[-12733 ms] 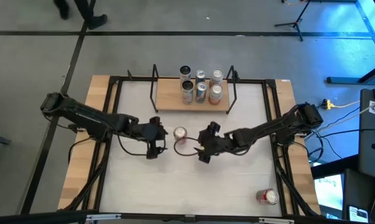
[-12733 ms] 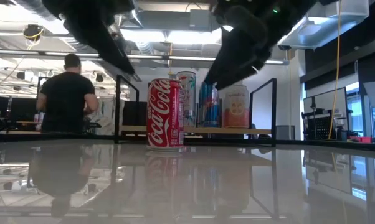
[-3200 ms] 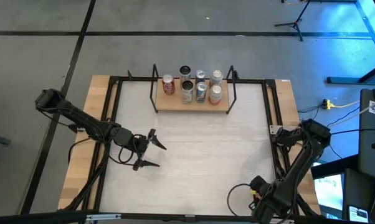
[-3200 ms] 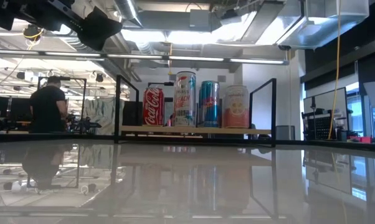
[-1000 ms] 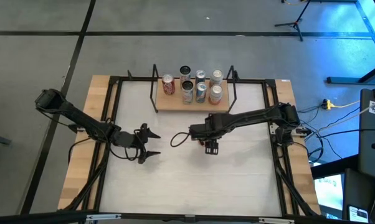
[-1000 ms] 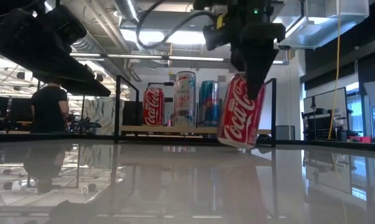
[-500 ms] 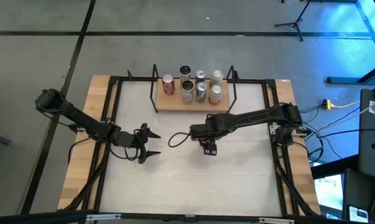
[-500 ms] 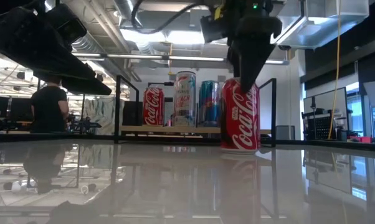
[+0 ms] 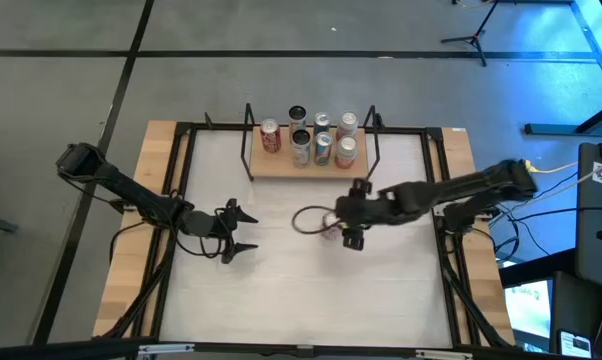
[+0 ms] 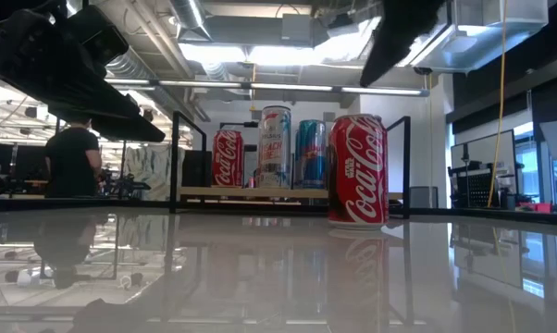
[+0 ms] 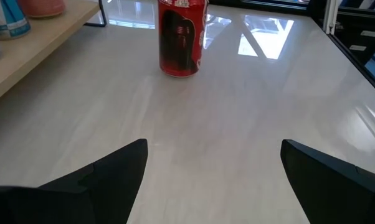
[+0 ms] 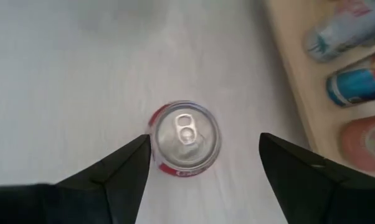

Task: Place canned beverage on shelf
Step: Put the red soda can on the shelf

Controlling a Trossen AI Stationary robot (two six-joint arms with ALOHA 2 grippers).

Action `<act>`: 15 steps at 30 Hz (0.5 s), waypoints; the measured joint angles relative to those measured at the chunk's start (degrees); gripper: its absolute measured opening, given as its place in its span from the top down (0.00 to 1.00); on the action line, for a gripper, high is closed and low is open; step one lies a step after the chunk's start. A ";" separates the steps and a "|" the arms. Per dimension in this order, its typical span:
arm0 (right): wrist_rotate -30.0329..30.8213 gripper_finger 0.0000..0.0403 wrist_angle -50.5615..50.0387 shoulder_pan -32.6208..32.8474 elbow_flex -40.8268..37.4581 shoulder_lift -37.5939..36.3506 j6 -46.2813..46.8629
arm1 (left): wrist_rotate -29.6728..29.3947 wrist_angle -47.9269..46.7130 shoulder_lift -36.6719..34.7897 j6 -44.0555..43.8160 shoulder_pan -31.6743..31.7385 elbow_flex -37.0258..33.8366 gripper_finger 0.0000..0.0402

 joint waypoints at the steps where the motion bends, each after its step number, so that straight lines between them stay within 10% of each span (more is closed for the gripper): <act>1: 1.06 0.27 3.68 0.01 -3.86 -2.57 0.41 | 0.02 0.02 0.00 0.00 0.00 0.00 0.11; 8: 3.26 0.27 31.75 0.04 -27.44 -15.15 1.79 | 0.02 -0.05 0.00 0.00 0.00 0.00 0.11; 15: -3.73 0.27 42.57 0.04 -32.62 -15.10 2.26 | 0.02 0.02 0.00 0.00 0.00 0.00 0.11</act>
